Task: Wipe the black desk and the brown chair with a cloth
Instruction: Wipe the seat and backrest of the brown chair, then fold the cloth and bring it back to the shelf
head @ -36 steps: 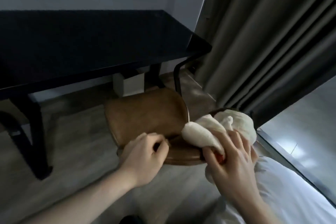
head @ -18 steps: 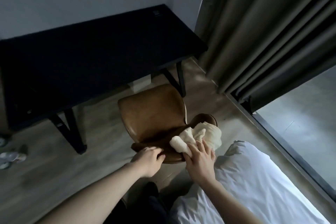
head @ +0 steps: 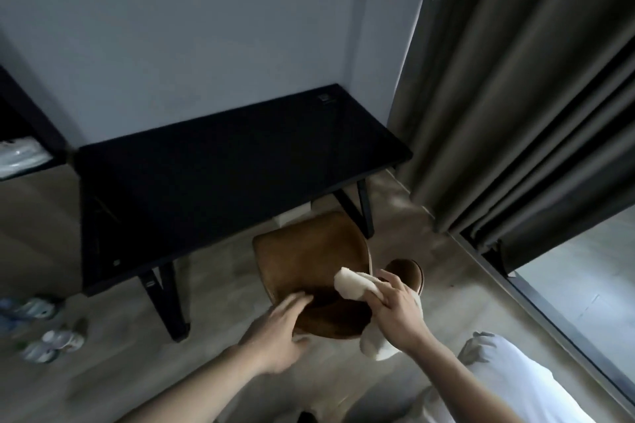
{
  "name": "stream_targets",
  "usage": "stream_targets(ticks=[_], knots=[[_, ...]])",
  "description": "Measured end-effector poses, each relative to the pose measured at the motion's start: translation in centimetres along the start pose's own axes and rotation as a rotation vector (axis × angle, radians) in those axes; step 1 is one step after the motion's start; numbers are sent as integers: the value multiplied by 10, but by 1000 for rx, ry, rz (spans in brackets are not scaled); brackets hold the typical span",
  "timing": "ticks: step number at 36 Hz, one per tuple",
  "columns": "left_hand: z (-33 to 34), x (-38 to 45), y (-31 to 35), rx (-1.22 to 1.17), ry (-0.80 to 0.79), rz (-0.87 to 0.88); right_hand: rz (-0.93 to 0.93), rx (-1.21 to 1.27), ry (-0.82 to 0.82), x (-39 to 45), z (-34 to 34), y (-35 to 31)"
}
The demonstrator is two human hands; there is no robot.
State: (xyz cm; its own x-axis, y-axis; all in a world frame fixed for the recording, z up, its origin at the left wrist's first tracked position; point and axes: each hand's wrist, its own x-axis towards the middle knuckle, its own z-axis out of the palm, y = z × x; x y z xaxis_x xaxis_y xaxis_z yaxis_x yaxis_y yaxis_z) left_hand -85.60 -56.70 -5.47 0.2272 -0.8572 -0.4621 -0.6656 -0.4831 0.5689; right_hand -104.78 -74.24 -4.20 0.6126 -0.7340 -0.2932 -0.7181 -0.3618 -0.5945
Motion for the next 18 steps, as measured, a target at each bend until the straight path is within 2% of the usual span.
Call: stream_targets(ticks=[4, 6, 9, 14, 18], knots=[[-55, -15, 1, -73, 317, 200, -35, 25, -76, 20, -1, -53], [-89, -23, 0, -16, 386, 287, -67, 58, -133, 28, 2, -87], [-137, -38, -11, 109, 374, 350, -128, 145, -215, 35, 12, -141], [-198, -63, -66, 231, 401, 311, -229, 199, -363, 47, 43, -225], [-236, -91, -118, 89, 404, 231, -264, 191, -450, 54, 70, -285]])
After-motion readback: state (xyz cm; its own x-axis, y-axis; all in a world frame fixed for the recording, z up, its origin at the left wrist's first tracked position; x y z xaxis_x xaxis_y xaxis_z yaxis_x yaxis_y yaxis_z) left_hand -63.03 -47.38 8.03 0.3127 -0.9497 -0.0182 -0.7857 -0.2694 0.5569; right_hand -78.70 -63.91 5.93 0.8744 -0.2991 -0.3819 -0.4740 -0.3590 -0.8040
